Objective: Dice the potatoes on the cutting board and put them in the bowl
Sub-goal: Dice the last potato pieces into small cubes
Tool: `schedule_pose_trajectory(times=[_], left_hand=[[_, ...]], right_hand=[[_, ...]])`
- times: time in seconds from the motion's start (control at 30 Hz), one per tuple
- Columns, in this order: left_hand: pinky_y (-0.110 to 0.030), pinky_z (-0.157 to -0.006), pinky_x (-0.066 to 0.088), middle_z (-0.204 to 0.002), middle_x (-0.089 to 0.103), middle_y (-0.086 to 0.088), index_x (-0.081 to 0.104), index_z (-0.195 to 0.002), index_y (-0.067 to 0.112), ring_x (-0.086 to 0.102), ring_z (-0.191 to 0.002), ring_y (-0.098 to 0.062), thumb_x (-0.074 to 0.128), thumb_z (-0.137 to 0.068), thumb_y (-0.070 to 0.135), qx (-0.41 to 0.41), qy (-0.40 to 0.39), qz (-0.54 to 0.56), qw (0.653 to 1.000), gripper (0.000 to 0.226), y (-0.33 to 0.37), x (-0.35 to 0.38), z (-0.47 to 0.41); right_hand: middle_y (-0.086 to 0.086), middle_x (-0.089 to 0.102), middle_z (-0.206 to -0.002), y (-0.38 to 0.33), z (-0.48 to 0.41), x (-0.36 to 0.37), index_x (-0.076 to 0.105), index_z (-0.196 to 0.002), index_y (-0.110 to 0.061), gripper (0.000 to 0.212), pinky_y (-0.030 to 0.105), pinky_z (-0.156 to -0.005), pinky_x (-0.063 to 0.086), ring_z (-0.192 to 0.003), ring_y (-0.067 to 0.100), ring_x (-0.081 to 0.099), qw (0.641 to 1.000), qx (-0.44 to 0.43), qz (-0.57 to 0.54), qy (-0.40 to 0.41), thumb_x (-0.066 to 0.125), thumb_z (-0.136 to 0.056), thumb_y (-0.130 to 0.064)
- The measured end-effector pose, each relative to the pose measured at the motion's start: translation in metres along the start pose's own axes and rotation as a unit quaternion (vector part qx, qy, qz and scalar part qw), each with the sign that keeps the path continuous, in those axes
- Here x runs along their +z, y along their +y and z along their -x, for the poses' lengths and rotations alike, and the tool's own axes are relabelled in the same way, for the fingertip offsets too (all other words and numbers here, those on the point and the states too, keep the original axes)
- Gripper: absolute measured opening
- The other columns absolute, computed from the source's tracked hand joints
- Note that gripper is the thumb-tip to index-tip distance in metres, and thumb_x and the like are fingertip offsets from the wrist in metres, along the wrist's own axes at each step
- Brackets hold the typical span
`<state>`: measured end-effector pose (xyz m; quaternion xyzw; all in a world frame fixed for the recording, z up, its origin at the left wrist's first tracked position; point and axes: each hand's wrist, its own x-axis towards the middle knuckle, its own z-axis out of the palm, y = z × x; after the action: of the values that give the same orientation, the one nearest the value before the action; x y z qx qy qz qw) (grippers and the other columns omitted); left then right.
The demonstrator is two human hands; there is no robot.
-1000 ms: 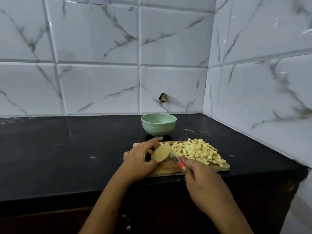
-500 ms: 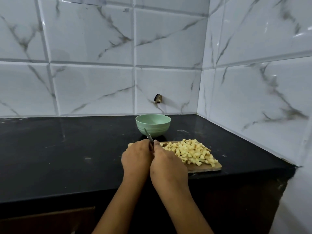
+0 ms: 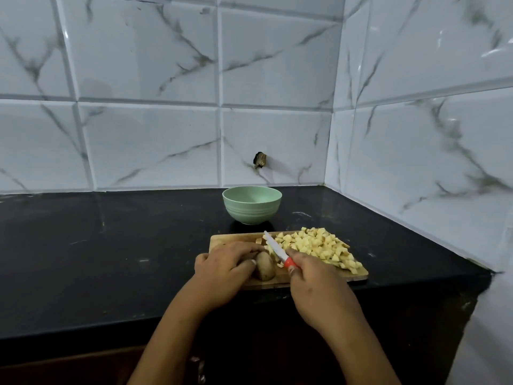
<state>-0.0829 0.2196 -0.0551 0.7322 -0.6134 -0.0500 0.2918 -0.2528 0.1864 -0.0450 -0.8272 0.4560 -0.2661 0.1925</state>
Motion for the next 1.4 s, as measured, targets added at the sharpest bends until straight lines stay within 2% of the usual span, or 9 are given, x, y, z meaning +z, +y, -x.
schedule_pose_trajectory(times=[0.1, 0.2, 0.33, 0.63, 0.87, 1.0, 1.13, 1.2, 1.4], left_hand=[[-0.047, -0.109, 0.021, -0.142, 0.034, 0.025, 0.040, -0.134, 0.049, 0.028, -0.133, -0.008, 0.046, -0.082, 0.069, -0.022, -0.039, -0.054, 0.998, 0.056, -0.001, 0.002, 0.000], [-0.048, -0.109, 0.029, -0.144, 0.036, 0.021, 0.037, -0.135, 0.048, 0.030, -0.132, -0.011, 0.051, -0.079, 0.068, -0.027, -0.034, -0.050, 0.998, 0.061, -0.003, 0.006, 0.000], [-0.031, -0.103, 0.033, -0.138, 0.040, 0.015, 0.042, -0.131, 0.045, 0.035, -0.124, -0.012, 0.052, -0.083, 0.063, -0.033, -0.002, -0.018, 0.999, 0.052, -0.001, 0.009, 0.007], [-0.028, -0.098, 0.033, -0.113, 0.032, 0.012, 0.024, -0.138, 0.054, 0.037, -0.112, -0.008, 0.036, -0.088, 0.066, -0.076, 0.116, -0.087, 0.987, 0.053, 0.021, 0.029, 0.033], [-0.040, -0.100, 0.029, -0.111, 0.032, 0.014, 0.032, -0.132, 0.055, 0.037, -0.112, -0.008, 0.039, -0.089, 0.063, -0.108, 0.080, -0.073, 0.988, 0.044, 0.025, 0.021, 0.026], [-0.034, -0.089, 0.030, -0.121, 0.044, 0.020, 0.043, -0.126, 0.050, 0.043, -0.114, -0.008, 0.049, -0.089, 0.055, -0.085, 0.039, -0.043, 0.995, 0.038, 0.019, 0.006, 0.019], [-0.038, -0.108, 0.026, -0.133, 0.036, 0.022, 0.038, -0.133, 0.051, 0.031, -0.129, -0.007, 0.057, -0.090, 0.044, -0.040, -0.036, -0.026, 0.998, 0.047, 0.012, -0.007, 0.006], [-0.029, -0.101, 0.027, -0.134, 0.037, 0.024, 0.041, -0.132, 0.049, 0.032, -0.126, -0.001, 0.059, -0.089, 0.043, -0.016, -0.058, -0.020, 0.998, 0.047, 0.010, -0.008, 0.002], [-0.031, -0.092, 0.024, -0.116, 0.041, 0.032, 0.046, -0.127, 0.050, 0.039, -0.110, 0.003, 0.060, -0.084, 0.053, -0.042, 0.029, -0.009, 0.999, 0.045, 0.003, 0.002, 0.009]], right_hand=[[-0.009, 0.061, -0.123, 0.005, -0.007, -0.004, 0.043, -0.141, -0.037, 0.040, 0.031, -0.074, 0.051, -0.088, 0.008, 0.056, 1.000, -0.003, -0.010, -0.003, 0.038, -0.101, -0.030], [-0.008, 0.067, -0.108, 0.005, -0.014, -0.006, 0.051, -0.136, -0.036, 0.037, 0.024, -0.057, 0.041, -0.066, 0.003, 0.048, 1.000, -0.018, 0.015, -0.004, 0.041, -0.100, -0.031], [-0.005, 0.064, -0.113, -0.002, -0.020, -0.008, 0.054, -0.131, -0.035, 0.034, 0.031, -0.072, 0.052, -0.083, 0.011, 0.059, 0.997, -0.001, 0.070, -0.040, 0.040, -0.100, -0.033], [-0.003, 0.063, -0.114, -0.001, -0.015, -0.011, 0.054, -0.132, -0.032, 0.037, 0.033, -0.074, 0.053, -0.090, 0.016, 0.062, 0.996, 0.009, 0.086, -0.019, 0.039, -0.098, -0.026], [-0.010, 0.058, -0.127, 0.011, 0.004, -0.021, 0.045, -0.141, -0.034, 0.041, 0.026, -0.067, 0.048, -0.078, 0.006, 0.051, 1.000, -0.012, 0.008, 0.022, 0.036, -0.102, -0.027], [-0.011, 0.056, -0.128, 0.004, 0.026, -0.016, 0.029, -0.148, -0.035, 0.045, 0.023, -0.078, 0.049, -0.100, 0.006, 0.058, 0.999, -0.028, 0.022, 0.039, 0.032, -0.103, -0.032], [-0.010, 0.060, -0.120, -0.003, 0.036, -0.005, 0.035, -0.142, -0.034, 0.041, 0.026, -0.083, 0.049, -0.105, 0.009, 0.059, 0.999, -0.026, 0.029, 0.014, 0.032, -0.102, -0.031], [-0.010, 0.060, -0.121, -0.003, 0.035, -0.001, 0.037, -0.142, -0.033, 0.040, 0.026, -0.085, 0.049, -0.107, 0.009, 0.059, 0.999, -0.026, 0.024, 0.011, 0.033, -0.102, -0.031], [-0.012, 0.057, -0.129, -0.002, 0.030, 0.000, 0.035, -0.145, -0.034, 0.043, 0.021, -0.088, 0.048, -0.111, 0.003, 0.055, 0.999, -0.042, 0.010, 0.016, 0.033, -0.102, -0.033]])
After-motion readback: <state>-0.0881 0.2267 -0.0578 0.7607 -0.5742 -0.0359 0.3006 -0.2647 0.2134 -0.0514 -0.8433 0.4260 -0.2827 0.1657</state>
